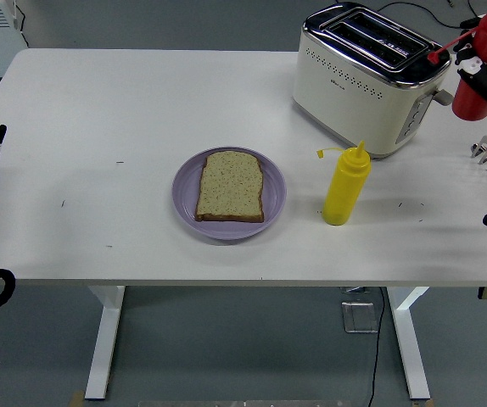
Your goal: Pick up the cup,pour liquid into bread,place the cup on the desk
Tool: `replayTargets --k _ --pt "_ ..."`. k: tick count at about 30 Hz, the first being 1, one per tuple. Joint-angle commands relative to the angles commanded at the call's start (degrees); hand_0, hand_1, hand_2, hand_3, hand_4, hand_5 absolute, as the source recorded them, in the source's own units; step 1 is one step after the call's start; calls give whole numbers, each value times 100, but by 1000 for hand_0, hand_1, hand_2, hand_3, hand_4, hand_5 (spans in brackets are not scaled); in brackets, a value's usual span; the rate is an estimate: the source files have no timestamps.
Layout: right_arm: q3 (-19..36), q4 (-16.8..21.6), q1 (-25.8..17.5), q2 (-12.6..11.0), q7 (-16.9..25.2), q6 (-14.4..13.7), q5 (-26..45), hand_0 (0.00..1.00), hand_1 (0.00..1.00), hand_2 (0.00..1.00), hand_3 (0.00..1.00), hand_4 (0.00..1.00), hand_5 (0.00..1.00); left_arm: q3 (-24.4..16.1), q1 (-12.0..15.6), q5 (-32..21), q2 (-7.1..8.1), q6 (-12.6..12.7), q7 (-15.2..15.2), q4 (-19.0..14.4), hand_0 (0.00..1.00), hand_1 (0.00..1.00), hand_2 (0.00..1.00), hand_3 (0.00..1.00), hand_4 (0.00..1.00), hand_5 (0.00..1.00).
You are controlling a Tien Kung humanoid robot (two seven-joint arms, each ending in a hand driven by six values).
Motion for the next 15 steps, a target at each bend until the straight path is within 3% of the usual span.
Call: replayTargets --k 6,15 --pt "-339 -17 549 -91 -392 55 -1246 122 184 331 421 408 129 -16 0 2 -1 -2 0 0 792 747 751 709 505 989" --pt "-1398 -144 1522 -97 -810 123 -3213 126 182 330 421 402 128 -61 -8 0 -2 1 -1 -7 790 747 748 709 505 989"
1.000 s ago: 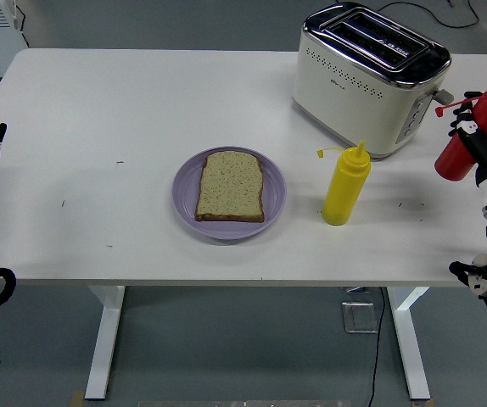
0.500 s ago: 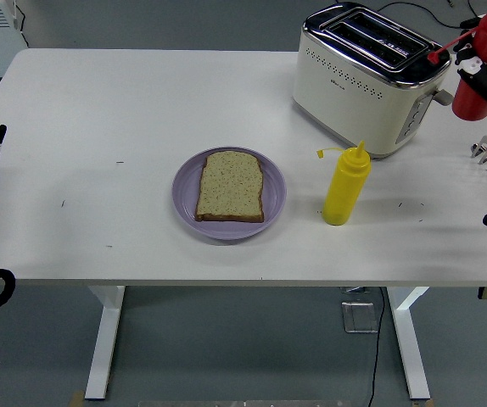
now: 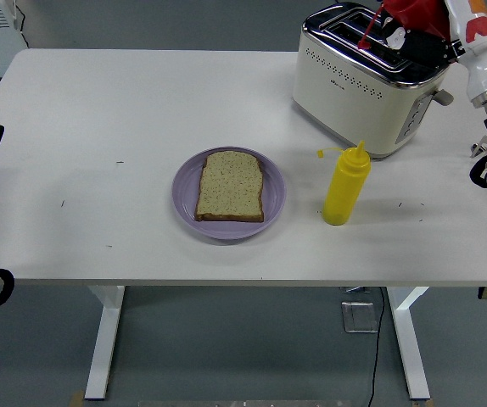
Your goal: Pick up the cup,pour liquid into bread,place the cup on the desk
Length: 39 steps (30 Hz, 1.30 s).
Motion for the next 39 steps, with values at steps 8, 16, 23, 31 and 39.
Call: replayTargets --k 8,16,23,31,39 --pt "-754 -308 518 204 -241 349 -1612 139 192 331 420 403 125 2 5 -3 -7 -1 0 6 790 746 748 708 505 989" --pt "-1108 -694 870 501 -387 578 -2443 141 188 330 418 403 130 -4 9 -8 -6 3 -2 6 790 746 747 708 504 991" --pt "-1196 -814 1052 631 -461 643 -2744 143 205 328 417 397 133 -25 9 -7 -1 1 -5 1 790 745 748 708 502 989" --pt "-1094 -784 1213 650 -476 612 -2943 145 217 327 415 394 140 -35 9 -6 6 0 -5 -1 793 750 752 711 501 985" --pt "-1543 -1191 1248 777 -425 716 -3118 147 215 327 415 393 143 -24 0 -9 1 -1 -2 2 794 750 753 712 502 987"
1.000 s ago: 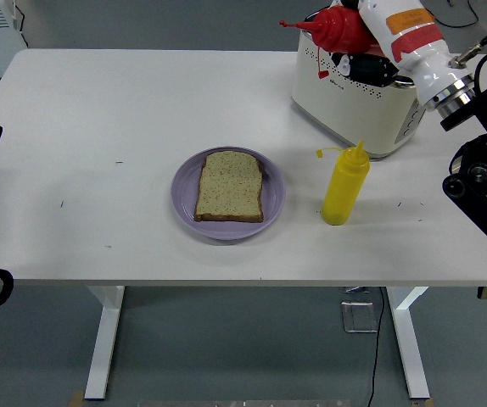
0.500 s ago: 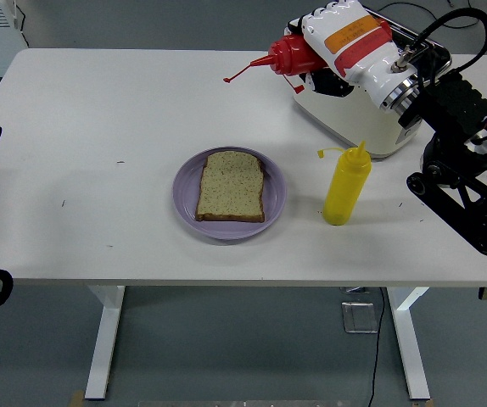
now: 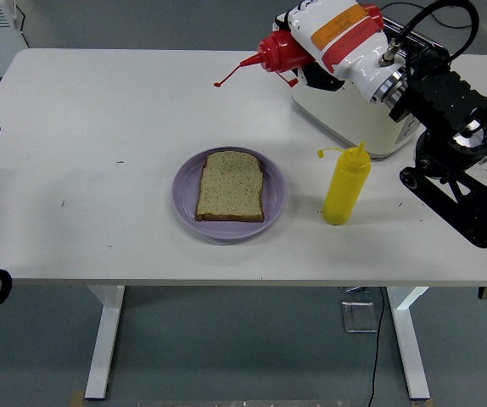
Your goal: Pick up the cup,pour liquid into bread,place the cup on the desk
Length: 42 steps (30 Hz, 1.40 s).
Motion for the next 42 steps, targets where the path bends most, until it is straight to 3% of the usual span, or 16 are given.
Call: replayTargets --k 4,12,22,32,42 --pt "140 -61 -60 23 -36 12 0 151 216 327 415 390 145 -17 -3 2 -2 -1 -2 -4 795 753 754 713 501 985" --pt "586 231 71 -47 -79 -82 0 153 215 328 414 386 147 -35 3 2 4 1 -3 -5 796 754 756 715 506 988" --pt "72 -90 -53 59 -131 101 0 153 214 327 412 379 150 -14 12 2 -4 -1 -2 -5 801 759 759 716 509 990" --pt "523 224 11 -8 -204 -91 0 154 214 326 412 377 151 -20 31 9 4 -3 -2 -8 801 759 759 716 510 992" --pt "2 -84 -73 115 -190 63 0 156 215 325 412 376 153 -2 41 9 -2 -4 -3 -6 801 759 761 717 513 994"
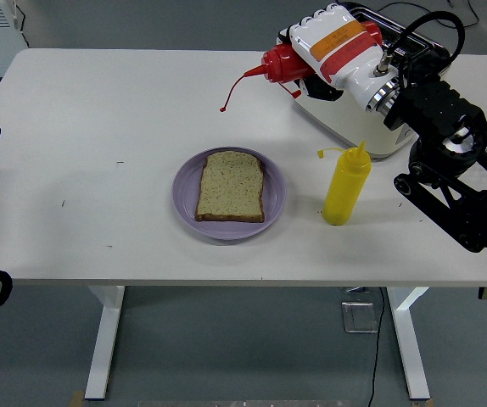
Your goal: Pick up the cup,pour liquid into bread,place the cup on the desk
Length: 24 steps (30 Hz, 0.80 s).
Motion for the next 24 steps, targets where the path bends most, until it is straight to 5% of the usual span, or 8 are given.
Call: replayTargets --k 7,12,18,24 --pt "361 209 29 -34 -35 -238 223 155 214 325 411 376 153 -26 1 -1 8 4 -2 -2 800 757 758 714 514 995" --pt "858 600 -145 -54 -190 -362 1251 155 213 325 410 376 152 -34 -12 -3 10 4 -2 -4 798 752 757 713 513 996" --pt "1762 1369 -602 -193 -159 -36 2731 155 215 325 411 389 144 -47 -15 -11 12 6 -2 -5 797 751 756 712 512 996" --pt "2489 1556 -939 -233 -106 124 4146 149 212 322 405 410 127 -56 -6 -14 13 9 -2 -4 796 750 756 711 513 996"
